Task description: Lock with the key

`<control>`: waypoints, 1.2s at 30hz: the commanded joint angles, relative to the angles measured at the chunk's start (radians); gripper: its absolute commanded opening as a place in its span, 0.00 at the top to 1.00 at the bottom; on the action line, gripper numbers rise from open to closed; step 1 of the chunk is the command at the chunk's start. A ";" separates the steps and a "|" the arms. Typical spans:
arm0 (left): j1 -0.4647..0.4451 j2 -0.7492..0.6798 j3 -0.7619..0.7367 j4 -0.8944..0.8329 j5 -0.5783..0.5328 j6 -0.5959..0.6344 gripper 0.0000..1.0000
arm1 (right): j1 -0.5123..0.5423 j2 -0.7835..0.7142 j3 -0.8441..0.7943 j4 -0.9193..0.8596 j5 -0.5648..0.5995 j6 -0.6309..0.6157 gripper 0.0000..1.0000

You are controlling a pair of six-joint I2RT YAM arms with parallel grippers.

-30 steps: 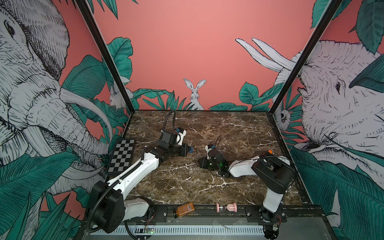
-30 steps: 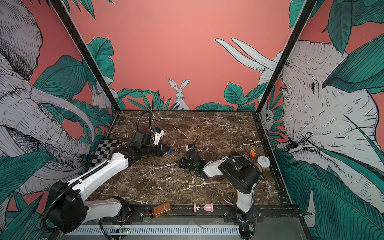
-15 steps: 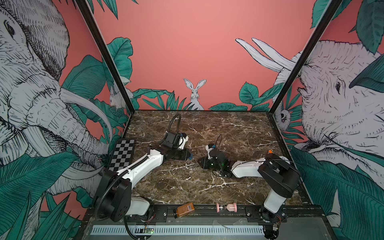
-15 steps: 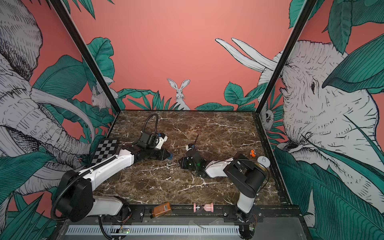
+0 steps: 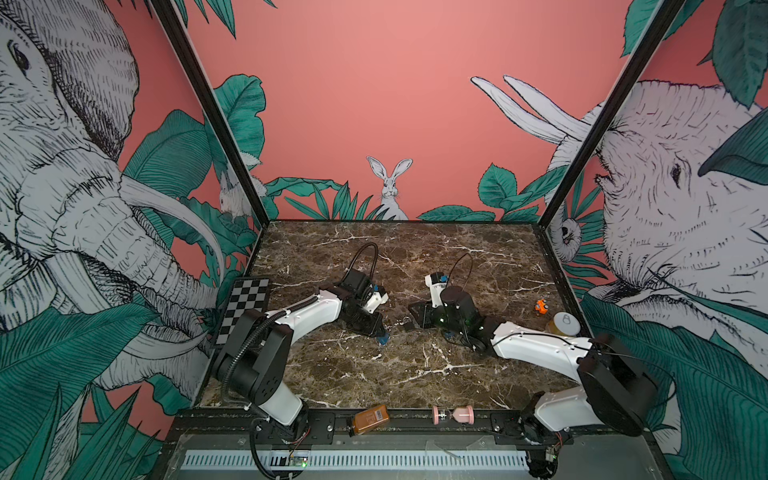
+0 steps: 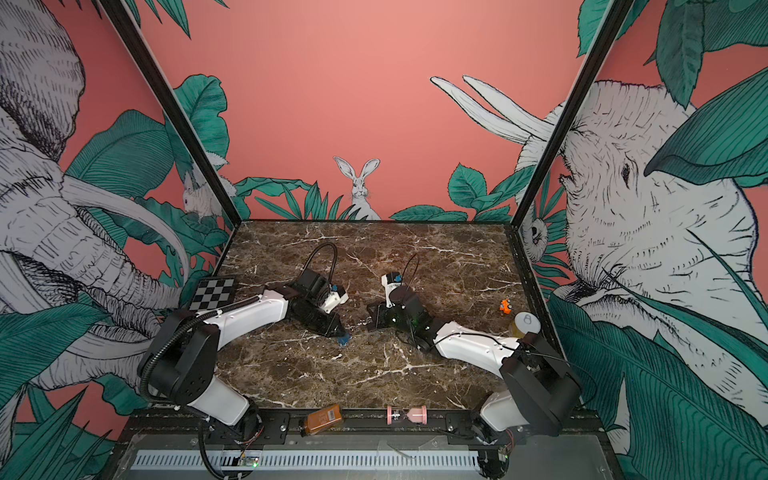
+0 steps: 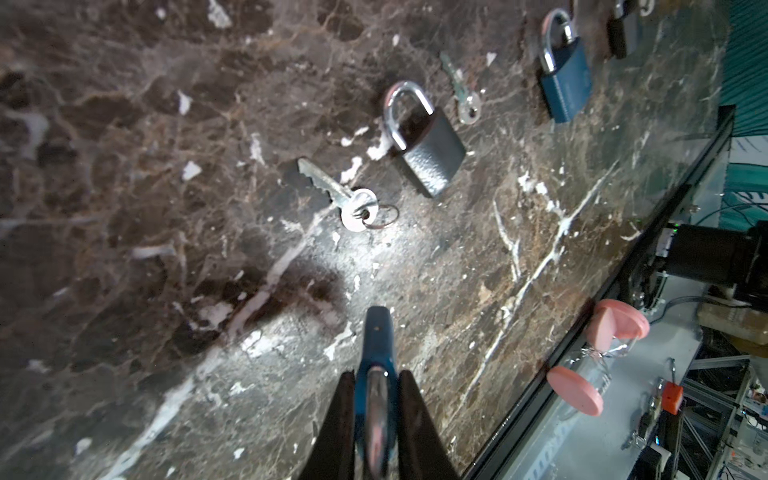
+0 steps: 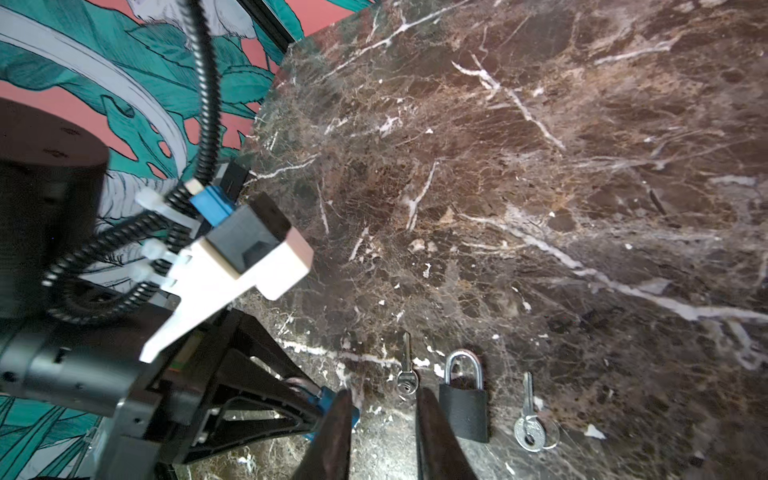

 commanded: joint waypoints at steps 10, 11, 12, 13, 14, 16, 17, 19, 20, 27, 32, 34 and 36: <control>-0.021 0.147 0.152 -0.108 0.040 0.124 1.00 | -0.019 0.008 0.003 0.027 -0.027 -0.021 0.74; -0.025 0.156 0.158 -0.114 0.040 0.128 1.00 | -0.020 0.006 -0.001 0.029 -0.025 -0.022 0.74; -0.027 0.168 0.167 -0.128 0.035 0.136 1.00 | -0.024 0.004 -0.004 0.028 -0.027 -0.022 0.74; -0.028 0.179 0.174 -0.142 0.027 0.140 1.00 | -0.029 0.004 -0.007 0.028 -0.028 -0.021 0.74; -0.031 0.185 0.177 -0.149 0.024 0.145 1.00 | -0.032 0.003 -0.010 0.030 -0.029 -0.021 0.74; -0.033 0.196 0.184 -0.165 0.013 0.151 1.00 | -0.037 0.003 -0.013 0.034 -0.033 -0.019 0.74; -0.033 0.202 0.187 -0.173 0.005 0.154 1.00 | -0.039 0.005 -0.013 0.034 -0.034 -0.020 0.74; -0.033 0.211 0.197 -0.188 -0.019 0.161 1.00 | -0.042 0.008 -0.012 0.034 -0.036 -0.021 0.74; -0.033 0.215 0.201 -0.192 -0.032 0.162 1.00 | -0.045 0.010 -0.012 0.033 -0.038 -0.021 0.74; -0.033 0.255 0.257 -0.226 -0.163 0.178 0.54 | -0.053 0.014 -0.013 0.034 -0.040 -0.017 0.74; -0.033 0.253 0.311 -0.209 -0.253 0.169 0.50 | -0.055 0.006 -0.010 0.022 -0.045 -0.018 0.74; -0.035 0.244 0.338 -0.198 -0.284 0.166 0.50 | -0.056 -0.003 -0.008 0.013 -0.045 -0.023 0.74; -0.035 0.227 0.362 -0.178 -0.314 0.159 0.50 | -0.058 -0.014 -0.007 -0.002 -0.038 -0.030 0.74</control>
